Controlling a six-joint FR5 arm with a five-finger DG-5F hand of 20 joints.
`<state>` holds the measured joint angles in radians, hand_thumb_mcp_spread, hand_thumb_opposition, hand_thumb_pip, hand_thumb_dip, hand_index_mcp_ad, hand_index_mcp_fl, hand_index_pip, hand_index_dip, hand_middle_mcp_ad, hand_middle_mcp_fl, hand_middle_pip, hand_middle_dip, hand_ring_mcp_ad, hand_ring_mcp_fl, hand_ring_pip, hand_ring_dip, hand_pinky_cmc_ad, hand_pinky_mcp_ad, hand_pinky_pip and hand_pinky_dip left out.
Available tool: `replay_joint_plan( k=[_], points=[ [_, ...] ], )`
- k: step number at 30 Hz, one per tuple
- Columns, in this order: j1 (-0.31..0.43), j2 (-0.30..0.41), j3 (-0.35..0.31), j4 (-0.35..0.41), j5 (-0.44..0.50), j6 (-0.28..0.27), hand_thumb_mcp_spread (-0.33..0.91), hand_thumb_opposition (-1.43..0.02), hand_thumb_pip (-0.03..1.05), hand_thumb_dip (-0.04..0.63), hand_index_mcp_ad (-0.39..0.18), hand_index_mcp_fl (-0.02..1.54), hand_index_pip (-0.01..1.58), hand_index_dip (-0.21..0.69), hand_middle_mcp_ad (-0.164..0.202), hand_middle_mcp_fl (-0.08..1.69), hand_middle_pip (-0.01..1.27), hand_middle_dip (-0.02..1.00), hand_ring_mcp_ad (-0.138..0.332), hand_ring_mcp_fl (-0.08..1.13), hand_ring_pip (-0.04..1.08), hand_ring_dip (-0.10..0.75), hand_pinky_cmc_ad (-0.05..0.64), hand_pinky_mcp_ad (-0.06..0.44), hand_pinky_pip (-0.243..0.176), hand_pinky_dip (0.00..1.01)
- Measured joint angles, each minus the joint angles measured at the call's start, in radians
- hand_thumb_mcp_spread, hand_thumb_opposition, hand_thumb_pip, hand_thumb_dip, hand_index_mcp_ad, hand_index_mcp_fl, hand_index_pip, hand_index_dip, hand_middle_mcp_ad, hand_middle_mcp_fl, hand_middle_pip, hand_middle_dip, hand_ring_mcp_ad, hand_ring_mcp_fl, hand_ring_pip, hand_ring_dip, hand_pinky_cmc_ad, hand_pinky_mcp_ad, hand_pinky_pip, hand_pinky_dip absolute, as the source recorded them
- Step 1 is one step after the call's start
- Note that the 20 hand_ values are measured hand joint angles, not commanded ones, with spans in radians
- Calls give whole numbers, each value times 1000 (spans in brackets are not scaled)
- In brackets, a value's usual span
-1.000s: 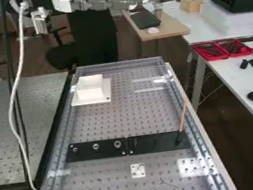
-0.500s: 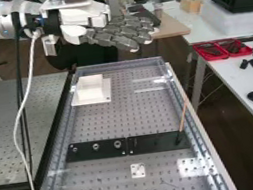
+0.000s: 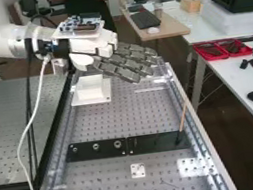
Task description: Grab the drill bit and place it in the clear container
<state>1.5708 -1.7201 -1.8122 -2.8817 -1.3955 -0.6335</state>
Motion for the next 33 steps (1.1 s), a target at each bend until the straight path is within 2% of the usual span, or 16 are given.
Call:
replay_joint_plan(
  k=[10,20,23,26,29,33],
  points=[
    [-11,-71,-47,107,61,43,150,-726,253,7,122,52,96,61,126,23,169,26,216,61,108,14,281,216,-75,290],
    [-33,-166,-59,198,109,76,185,-730,332,7,126,49,91,152,131,17,173,33,218,35,108,14,281,215,-75,312],
    [-40,-188,-59,226,120,79,187,-730,391,7,126,49,96,187,131,16,169,49,218,31,108,14,281,216,-73,323],
    [-49,-215,-52,242,128,89,209,-730,405,0,126,56,93,185,131,16,168,51,220,19,105,14,281,215,-73,323],
    [-60,-244,-35,239,127,97,237,-730,482,38,112,136,94,215,131,16,164,65,222,19,103,14,281,216,-73,326],
    [-77,-280,-2,227,117,99,246,-726,529,79,87,140,94,216,136,24,157,80,218,7,101,14,281,211,-75,337]
  ],
)
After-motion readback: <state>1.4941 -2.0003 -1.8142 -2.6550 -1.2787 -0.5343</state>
